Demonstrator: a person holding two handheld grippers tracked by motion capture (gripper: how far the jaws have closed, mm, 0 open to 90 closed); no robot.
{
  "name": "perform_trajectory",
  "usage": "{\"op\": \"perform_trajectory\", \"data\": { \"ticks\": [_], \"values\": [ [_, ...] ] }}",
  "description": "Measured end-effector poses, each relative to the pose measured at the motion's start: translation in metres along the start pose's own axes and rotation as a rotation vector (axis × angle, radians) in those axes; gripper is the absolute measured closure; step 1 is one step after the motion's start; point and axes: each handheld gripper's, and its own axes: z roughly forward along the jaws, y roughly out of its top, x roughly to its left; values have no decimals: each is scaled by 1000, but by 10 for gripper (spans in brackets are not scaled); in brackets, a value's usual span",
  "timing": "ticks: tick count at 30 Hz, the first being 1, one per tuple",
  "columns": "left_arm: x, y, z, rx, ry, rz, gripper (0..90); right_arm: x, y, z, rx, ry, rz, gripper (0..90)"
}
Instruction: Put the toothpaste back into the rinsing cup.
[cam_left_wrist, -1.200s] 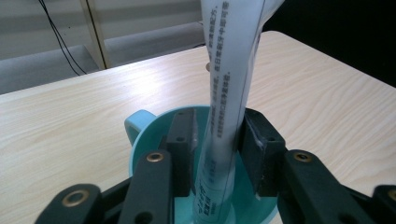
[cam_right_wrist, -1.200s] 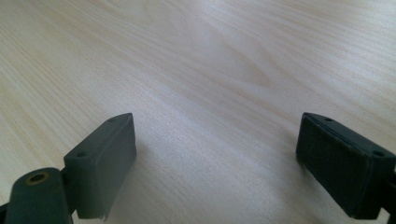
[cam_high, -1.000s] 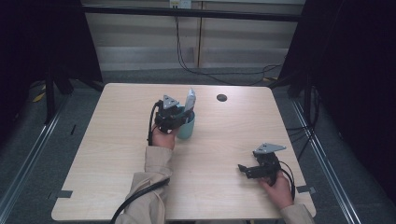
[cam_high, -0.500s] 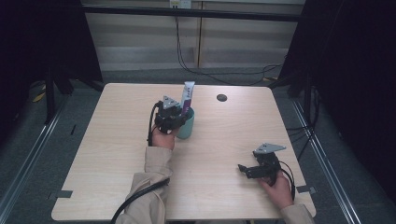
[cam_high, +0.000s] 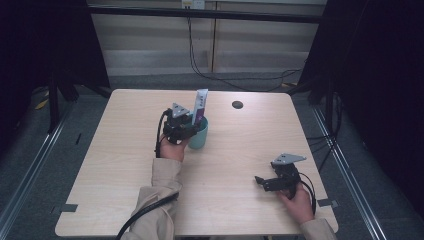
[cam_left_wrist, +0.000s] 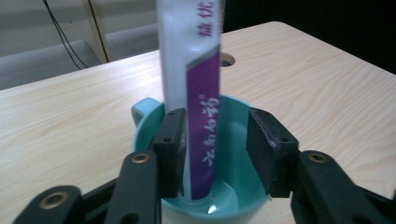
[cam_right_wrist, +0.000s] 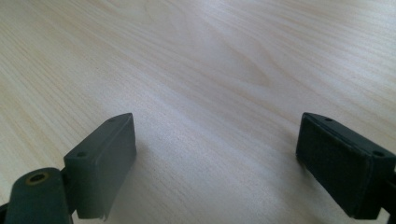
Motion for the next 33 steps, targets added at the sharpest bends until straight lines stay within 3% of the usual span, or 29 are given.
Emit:
{"op": "perform_trajectory", "data": {
  "ticks": [9, 18, 22, 26, 33],
  "values": [
    [5, -4, -10, 4, -3, -6, 510, 0, 0, 0, 0, 0, 0, 114],
    [6, -3, -20, 14, -11, 23, 396, 0, 0, 0, 0, 0, 1, 114],
    [7, -6, -24, 24, -27, 2, 345, 0, 0, 0, 0, 0, 1, 113],
    [9, -9, -28, 40, -39, 9, 302, 0, 0, 0, 1, 0, 2, 113],
    [15, -16, -38, 27, -41, -3, 270, 0, 0, 0, 1, 0, 2, 114]
  ]
}}
